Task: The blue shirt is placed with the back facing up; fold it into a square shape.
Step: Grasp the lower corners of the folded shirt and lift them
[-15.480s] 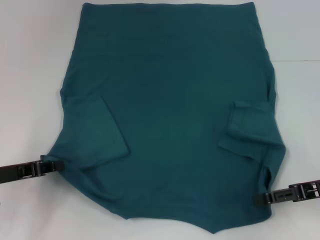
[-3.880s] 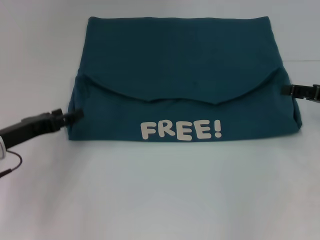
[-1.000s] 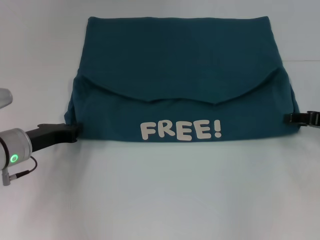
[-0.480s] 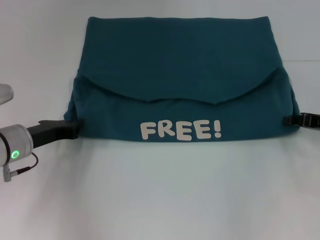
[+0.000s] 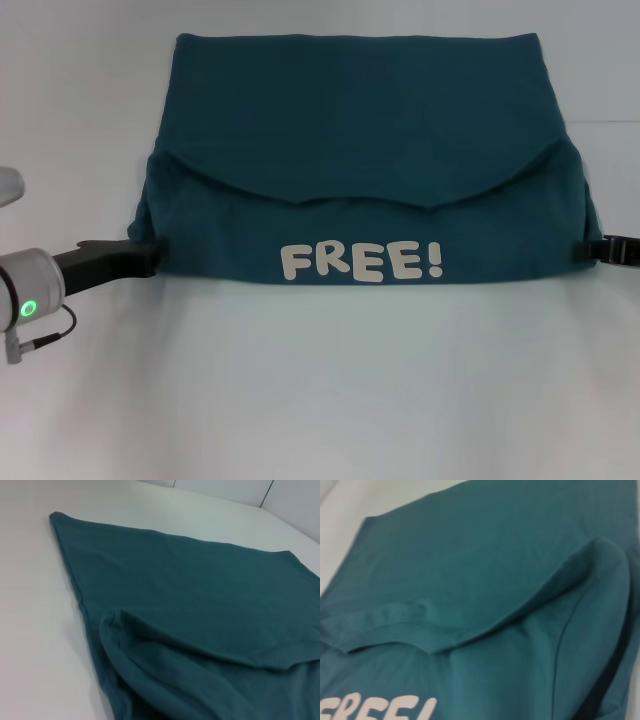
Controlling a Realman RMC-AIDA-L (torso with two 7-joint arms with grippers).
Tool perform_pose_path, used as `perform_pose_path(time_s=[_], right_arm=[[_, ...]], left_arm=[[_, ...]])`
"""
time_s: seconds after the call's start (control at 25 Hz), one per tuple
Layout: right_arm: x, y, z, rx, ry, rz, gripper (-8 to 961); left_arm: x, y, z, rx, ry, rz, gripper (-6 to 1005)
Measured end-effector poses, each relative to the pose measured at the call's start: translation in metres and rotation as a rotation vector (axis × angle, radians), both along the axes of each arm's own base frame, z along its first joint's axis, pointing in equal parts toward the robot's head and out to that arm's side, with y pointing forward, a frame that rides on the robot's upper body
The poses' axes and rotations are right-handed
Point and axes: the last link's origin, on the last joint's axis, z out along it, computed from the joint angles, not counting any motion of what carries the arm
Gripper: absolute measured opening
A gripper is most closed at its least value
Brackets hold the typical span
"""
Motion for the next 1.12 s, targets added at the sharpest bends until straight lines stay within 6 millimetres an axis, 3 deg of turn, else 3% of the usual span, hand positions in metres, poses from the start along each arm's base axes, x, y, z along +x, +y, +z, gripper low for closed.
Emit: perform_pose_path(time_s=[0.48,1.12], right_arm=[[0.009,-0.03,0.019,-0.03,0.049,0.087,41],[0.019,-0.093,0.028,-0.21,0.033,0.196,40]], left_arm=[[-0.003,-0.038,0.031,-0.066,-0.16,0.026,32],[-0.009,-0.119,0.054,-0.274,-0.375,0.016,41]])
